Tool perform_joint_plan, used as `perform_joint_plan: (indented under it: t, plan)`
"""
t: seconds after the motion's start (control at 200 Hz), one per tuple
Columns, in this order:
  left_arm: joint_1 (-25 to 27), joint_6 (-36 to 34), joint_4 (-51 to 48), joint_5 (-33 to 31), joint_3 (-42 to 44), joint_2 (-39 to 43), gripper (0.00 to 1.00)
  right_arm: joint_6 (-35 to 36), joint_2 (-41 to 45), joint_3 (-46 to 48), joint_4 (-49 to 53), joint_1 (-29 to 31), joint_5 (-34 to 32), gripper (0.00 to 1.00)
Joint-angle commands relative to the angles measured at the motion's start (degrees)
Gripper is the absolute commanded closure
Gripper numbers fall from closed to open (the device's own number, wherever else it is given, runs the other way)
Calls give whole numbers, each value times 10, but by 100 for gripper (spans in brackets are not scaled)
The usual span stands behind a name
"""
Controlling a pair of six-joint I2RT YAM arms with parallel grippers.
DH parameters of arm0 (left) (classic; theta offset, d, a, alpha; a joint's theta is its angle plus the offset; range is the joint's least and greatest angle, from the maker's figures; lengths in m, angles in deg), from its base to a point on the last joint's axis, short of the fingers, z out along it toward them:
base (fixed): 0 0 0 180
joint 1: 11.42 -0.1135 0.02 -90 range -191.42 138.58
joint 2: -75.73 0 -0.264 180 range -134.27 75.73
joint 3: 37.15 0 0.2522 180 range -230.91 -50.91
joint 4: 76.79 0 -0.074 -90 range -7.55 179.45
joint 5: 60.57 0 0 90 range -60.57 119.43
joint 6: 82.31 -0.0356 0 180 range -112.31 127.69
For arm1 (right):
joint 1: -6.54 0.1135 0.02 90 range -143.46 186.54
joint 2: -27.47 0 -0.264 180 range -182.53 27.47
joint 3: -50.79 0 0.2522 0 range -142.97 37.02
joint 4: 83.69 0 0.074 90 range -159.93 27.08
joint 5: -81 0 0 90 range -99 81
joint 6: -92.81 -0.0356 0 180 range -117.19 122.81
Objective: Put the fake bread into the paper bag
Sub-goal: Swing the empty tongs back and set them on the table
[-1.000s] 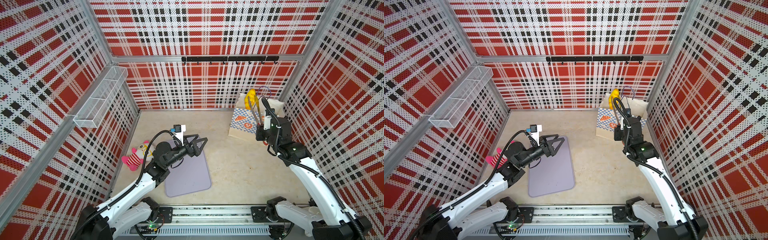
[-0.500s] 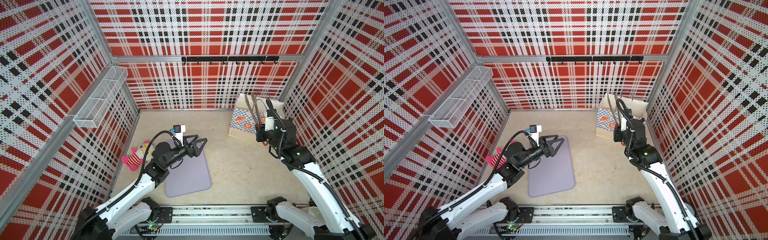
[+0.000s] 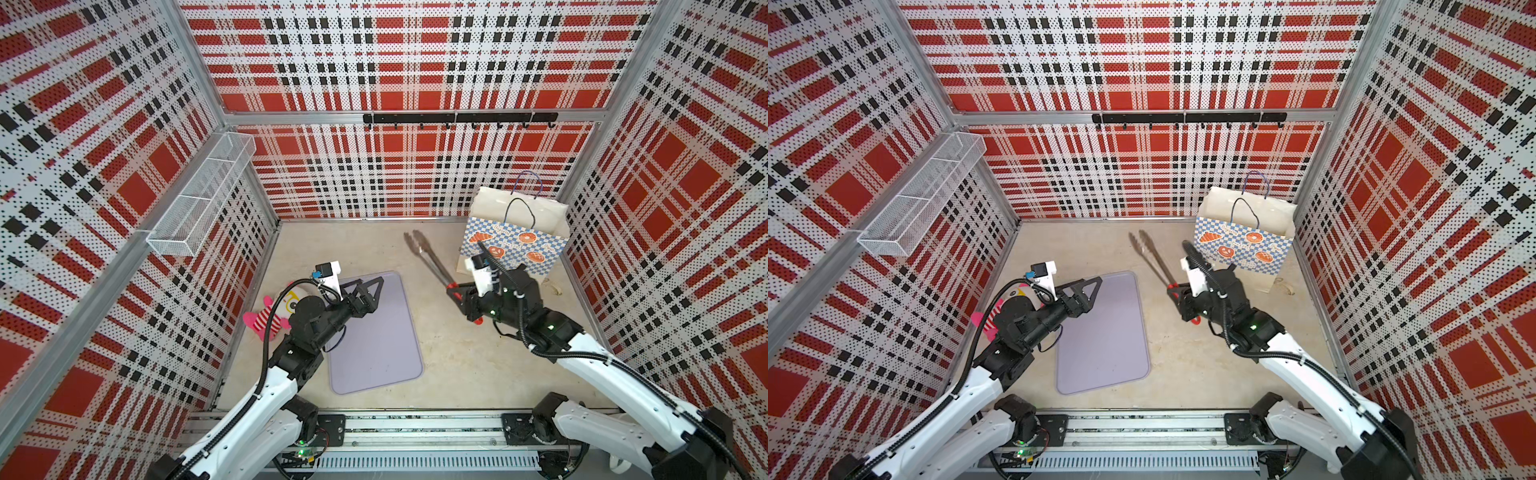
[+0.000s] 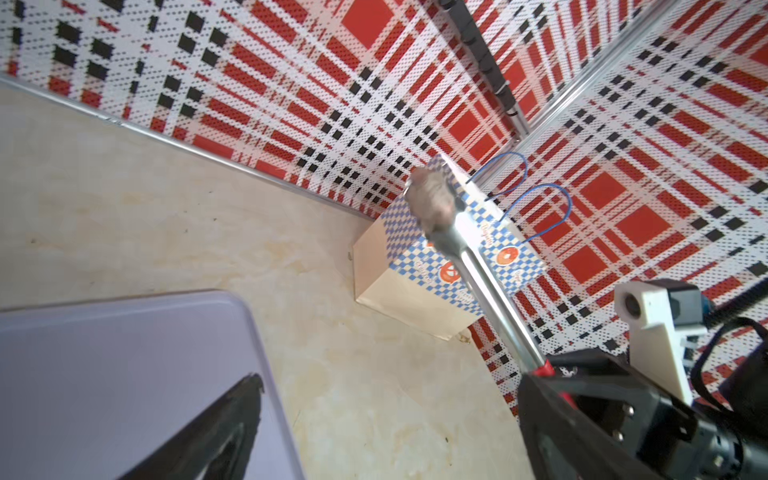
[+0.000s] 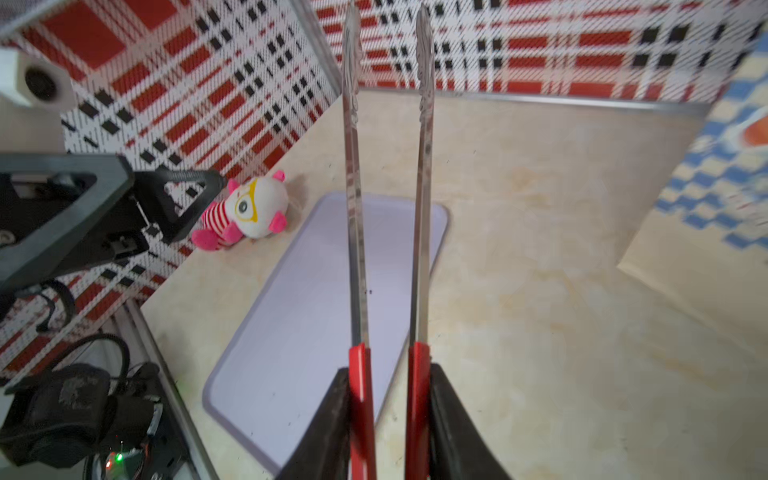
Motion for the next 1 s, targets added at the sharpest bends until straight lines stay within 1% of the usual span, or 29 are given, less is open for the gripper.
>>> perform_joint_plan:
  t: [0.0, 0.05, 0.13, 0.18, 0.336, 0.476, 0.531, 0.606, 0.676, 0.741, 0.817, 0.882, 0.912, 0.952, 0.997]
  plan:
    - [-14, -7, -36, -19, 14, 10, 2, -20, -36, 11, -27, 44, -132, 70]
    - [-18, -7, -41, -23, 21, 11, 2, -26, -53, 17, -24, 53, -176, 70]
    - [-19, -5, -42, -34, 34, 11, 2, -37, -80, 28, -28, 56, -203, 71]
    - [-18, -5, -44, -43, 42, 11, 2, -46, -98, 36, -37, 56, -211, 71]
    - [-17, -2, -36, -59, 57, 8, 2, -68, -173, 46, -69, 61, -206, 71]
    - [-16, -1, -31, -60, 60, -4, 2, -92, -223, 57, -106, 65, -241, 72]
    - [-15, -1, -29, -60, 60, -7, 2, -101, -241, 59, -115, 67, -254, 69]
    - [-14, -2, -31, -65, 59, -10, 2, -108, -265, 62, -127, 71, -255, 66]
    - [-13, -5, -43, -83, 54, -12, 2, -108, -278, 63, -132, 74, -255, 60]
    - [-12, -11, -62, -111, 48, -16, 2, -108, -271, 67, -136, 75, -256, 53]
    - [-13, -15, -70, -148, 43, -21, 2, -101, -239, 72, -137, 74, -271, 46]
    - [-13, -20, -73, -192, 42, -20, 2, -77, -189, 81, -135, 73, -318, 35]
    - [-13, -31, -70, -216, 44, -16, 2, -63, -161, 90, -133, 72, -349, 32]
    - [-15, -48, -71, -261, 44, -7, 2, -41, -121, 106, -135, 65, -383, 28]
    - [-16, -65, -64, -320, 52, 8, 2, -14, -71, 129, -145, 46, -403, 22]
